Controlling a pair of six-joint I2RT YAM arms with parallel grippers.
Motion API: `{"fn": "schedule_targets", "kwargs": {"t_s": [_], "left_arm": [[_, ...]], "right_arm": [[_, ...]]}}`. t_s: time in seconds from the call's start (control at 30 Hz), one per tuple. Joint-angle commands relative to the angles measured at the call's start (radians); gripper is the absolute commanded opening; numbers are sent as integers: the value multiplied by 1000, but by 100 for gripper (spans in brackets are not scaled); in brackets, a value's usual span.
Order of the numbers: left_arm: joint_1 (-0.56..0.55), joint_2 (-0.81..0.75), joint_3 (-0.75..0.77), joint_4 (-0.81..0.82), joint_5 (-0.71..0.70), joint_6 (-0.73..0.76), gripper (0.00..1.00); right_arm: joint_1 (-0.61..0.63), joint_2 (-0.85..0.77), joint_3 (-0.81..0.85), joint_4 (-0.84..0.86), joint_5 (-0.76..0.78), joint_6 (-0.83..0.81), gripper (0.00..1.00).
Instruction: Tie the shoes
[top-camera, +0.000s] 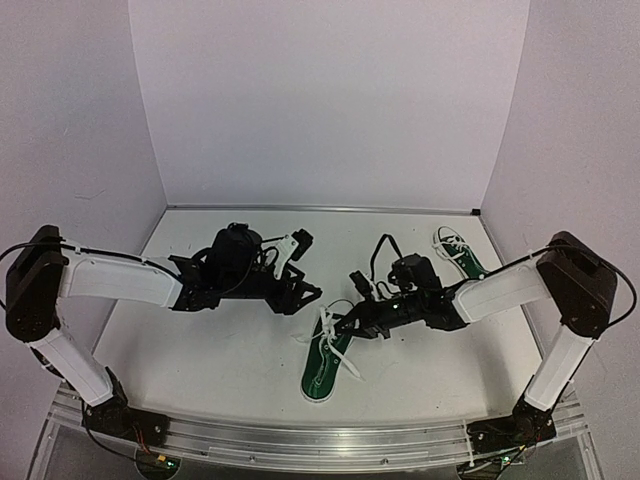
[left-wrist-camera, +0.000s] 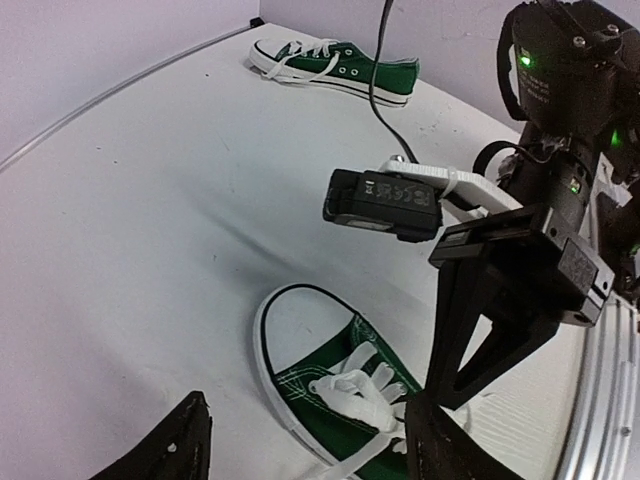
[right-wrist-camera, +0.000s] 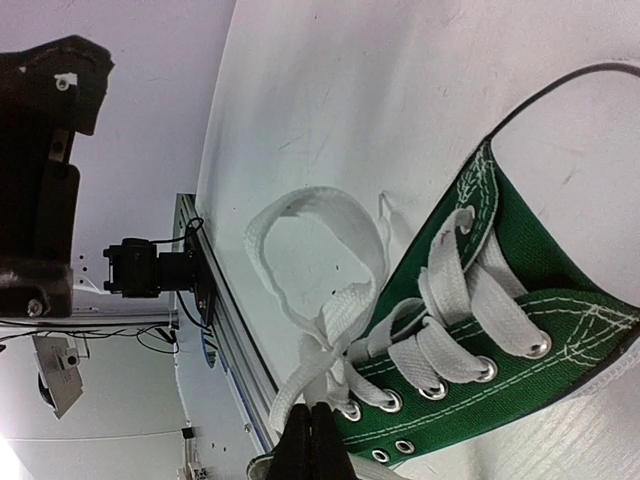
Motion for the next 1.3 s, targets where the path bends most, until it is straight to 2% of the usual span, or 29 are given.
{"fn": "schedule_targets", "kwargs": {"t_s": [0.0,0.2,0.6,0.93,1.07,1.17,1.27], "left_arm": [[21,23,61,-43,123,-182,66],[38,74,109,-106,148,-241,60],[51,141,99,-44,300,-306,42],[51,79,19,53,337,-329,48],[51,80,7,67,361,-335,47],[51,85,-7,81,374,-340,41],[51,82,-19,95,359,-345,25]], "right_arm": [[26,-43,57,-52,23,-47,0],[53,-45,83,-113,47,-84,0],[69,-57,94,-154,80,-102,0],[69,-54,101,-158,95,-101,0],[69,-58,101,-160,99,-98,0],[69,-66,97,-164,105,-99,0],[68,-79,90,-171,115,-99,0]]}}
